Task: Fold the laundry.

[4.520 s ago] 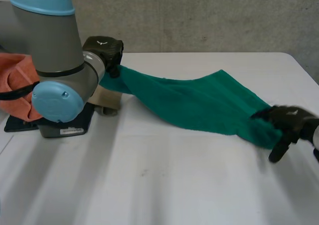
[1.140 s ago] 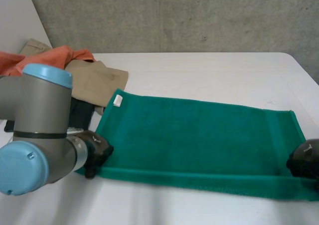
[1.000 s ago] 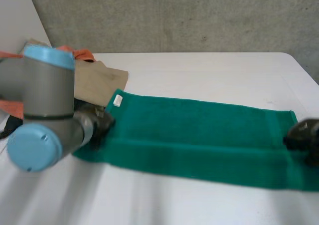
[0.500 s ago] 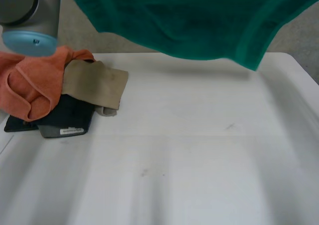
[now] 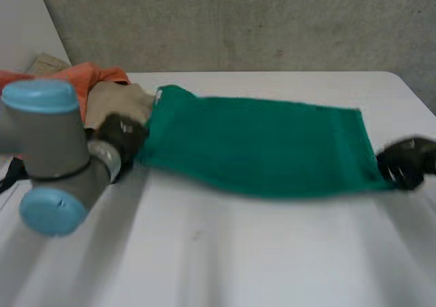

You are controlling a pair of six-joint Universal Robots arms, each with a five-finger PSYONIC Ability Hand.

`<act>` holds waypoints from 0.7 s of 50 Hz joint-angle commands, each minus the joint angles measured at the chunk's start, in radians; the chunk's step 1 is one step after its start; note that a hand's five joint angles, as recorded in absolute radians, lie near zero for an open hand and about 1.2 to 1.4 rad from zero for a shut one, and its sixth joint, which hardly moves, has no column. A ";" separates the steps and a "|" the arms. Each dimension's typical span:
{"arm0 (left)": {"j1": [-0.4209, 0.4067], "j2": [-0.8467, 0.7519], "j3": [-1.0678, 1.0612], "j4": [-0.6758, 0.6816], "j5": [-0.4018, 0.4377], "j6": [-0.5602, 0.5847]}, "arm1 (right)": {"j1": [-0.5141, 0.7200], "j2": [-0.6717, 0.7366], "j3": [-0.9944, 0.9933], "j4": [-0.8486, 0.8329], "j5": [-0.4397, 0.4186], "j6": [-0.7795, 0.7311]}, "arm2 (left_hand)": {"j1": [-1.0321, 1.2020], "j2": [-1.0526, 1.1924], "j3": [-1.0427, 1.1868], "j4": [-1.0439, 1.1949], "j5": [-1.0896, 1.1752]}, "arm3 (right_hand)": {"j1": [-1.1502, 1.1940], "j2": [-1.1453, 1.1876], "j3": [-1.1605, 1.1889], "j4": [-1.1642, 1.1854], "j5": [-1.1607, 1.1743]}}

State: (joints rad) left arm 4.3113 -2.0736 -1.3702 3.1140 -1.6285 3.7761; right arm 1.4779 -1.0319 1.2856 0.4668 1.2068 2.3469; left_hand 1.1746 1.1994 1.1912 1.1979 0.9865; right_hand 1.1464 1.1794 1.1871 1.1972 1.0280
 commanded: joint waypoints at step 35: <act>-0.079 -0.628 1.066 -0.180 -0.017 0.108 | 0.067 0.312 -0.354 -0.434 0.092 0.120 | 0.222 0.197 0.205 0.198 0.235 | 0.250 0.217 0.209 0.199 0.194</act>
State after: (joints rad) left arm 4.2284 -2.5159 -0.5543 2.8875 -1.6791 3.8372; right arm 1.4907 -0.8379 1.0179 0.2034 1.2588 2.4140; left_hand 1.1746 1.1997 1.1915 1.1984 0.9865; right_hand 1.1464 1.1794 1.1871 1.1973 1.0281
